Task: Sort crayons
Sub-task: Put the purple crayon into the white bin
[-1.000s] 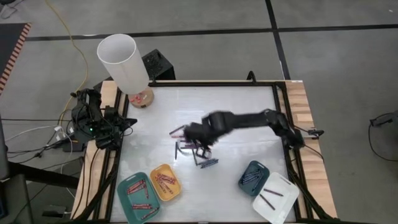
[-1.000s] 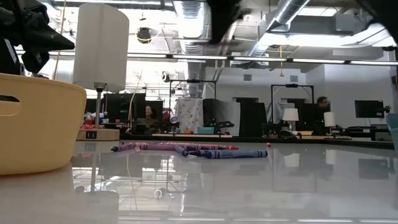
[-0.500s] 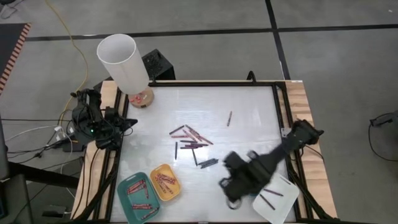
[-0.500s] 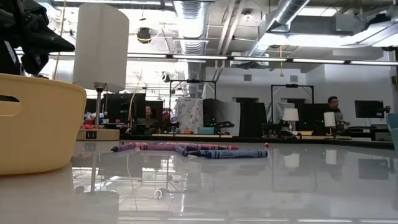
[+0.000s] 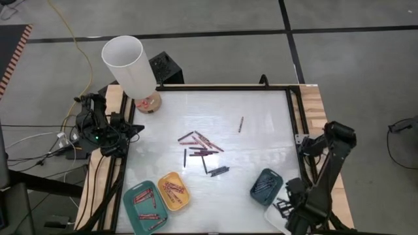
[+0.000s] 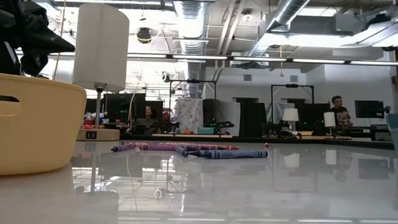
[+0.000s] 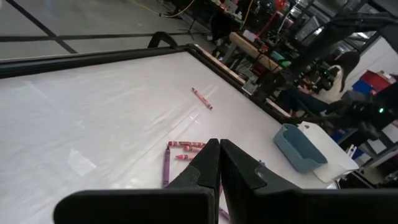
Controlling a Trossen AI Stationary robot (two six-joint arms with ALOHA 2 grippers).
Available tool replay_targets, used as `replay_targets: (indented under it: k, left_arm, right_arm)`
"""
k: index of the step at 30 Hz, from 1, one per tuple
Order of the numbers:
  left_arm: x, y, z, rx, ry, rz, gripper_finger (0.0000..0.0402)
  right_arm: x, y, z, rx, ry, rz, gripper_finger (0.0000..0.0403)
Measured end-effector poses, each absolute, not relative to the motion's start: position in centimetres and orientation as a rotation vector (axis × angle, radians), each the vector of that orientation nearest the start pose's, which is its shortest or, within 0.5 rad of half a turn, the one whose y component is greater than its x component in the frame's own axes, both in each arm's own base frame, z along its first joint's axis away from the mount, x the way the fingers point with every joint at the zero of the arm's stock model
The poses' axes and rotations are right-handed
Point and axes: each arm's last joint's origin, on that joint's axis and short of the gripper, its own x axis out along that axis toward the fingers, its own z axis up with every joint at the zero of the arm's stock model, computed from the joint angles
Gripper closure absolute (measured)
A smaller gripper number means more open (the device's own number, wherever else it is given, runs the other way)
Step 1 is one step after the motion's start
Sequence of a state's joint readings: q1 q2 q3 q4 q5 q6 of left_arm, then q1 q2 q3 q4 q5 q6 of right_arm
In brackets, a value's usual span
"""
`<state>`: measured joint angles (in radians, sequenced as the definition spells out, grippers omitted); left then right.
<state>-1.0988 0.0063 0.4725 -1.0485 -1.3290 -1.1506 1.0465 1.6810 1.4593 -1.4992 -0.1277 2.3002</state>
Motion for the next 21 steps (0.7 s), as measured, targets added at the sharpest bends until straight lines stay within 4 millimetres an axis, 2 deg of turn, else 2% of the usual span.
replay_targets:
  k: [7, 15, 21]
  left_arm:
    - [3.0, 0.4, 22.8, -0.609, 0.031, 0.314, 0.0401]
    - [3.0, 0.4, 22.8, -0.635, 0.033, 0.31, 0.0401]
    - [3.0, 0.4, 22.8, -0.637, 0.032, 0.31, 0.0401]
  right_arm:
    - [14.7, 25.1, 24.5, 0.909, 1.431, -1.088, 0.0401]
    - [14.4, 25.1, 21.3, 0.926, 1.432, -1.052, 0.0401]
    - [14.2, 24.5, 19.7, 0.916, 1.422, -1.072, 0.0401]
